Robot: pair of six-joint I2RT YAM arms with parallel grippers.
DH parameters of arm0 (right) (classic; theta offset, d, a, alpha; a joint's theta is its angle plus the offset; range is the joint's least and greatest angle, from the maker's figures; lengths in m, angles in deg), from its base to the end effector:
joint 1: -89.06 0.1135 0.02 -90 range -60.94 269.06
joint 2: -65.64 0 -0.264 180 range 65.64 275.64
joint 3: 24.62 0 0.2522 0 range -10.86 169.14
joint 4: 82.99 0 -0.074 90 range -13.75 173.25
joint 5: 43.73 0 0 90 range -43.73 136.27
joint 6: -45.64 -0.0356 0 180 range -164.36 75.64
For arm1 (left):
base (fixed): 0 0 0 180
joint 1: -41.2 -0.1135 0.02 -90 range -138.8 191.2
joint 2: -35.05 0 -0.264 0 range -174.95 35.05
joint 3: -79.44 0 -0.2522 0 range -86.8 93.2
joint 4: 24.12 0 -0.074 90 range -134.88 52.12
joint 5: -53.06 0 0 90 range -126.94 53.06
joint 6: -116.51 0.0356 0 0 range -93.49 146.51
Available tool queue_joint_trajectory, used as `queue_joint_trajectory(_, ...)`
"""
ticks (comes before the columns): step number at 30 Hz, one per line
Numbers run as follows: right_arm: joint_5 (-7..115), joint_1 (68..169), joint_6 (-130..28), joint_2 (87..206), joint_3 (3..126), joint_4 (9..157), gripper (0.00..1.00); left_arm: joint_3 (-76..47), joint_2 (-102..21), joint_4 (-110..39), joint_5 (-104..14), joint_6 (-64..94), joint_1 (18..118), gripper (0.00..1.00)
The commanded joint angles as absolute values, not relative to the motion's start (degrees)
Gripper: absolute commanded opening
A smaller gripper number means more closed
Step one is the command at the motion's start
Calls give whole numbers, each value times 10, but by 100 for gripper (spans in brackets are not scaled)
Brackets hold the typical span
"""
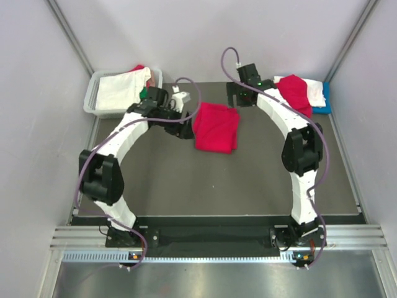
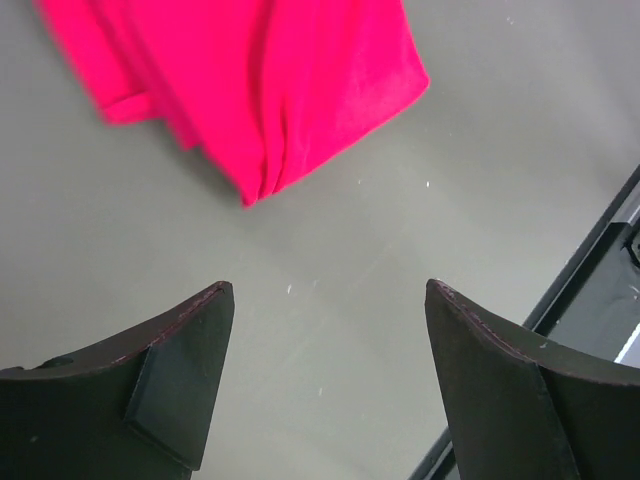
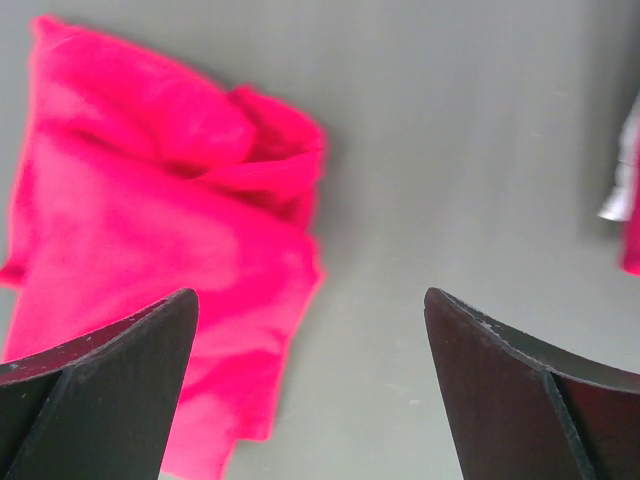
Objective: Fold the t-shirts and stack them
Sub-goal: Fold the tshirt
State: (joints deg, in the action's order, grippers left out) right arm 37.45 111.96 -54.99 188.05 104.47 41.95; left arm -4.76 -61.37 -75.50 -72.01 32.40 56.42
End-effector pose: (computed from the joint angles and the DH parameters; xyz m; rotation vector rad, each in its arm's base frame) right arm 0.4484 0.1835 0.2841 -0.1868 2.3965 0.0860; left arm 0.3470 -0.1156 0.2918 0.6992 2.3210 -0.8264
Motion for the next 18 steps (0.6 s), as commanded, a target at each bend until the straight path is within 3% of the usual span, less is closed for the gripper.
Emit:
queue_joint_trajectory(1,398,1102,-553,1904,1057,419,95,4,-686,-759,-700,305,593,82)
queue_joint_trajectory(18,449,1067,-546,2025,1160,423,93,84,-832,-751,-680,267,774,83)
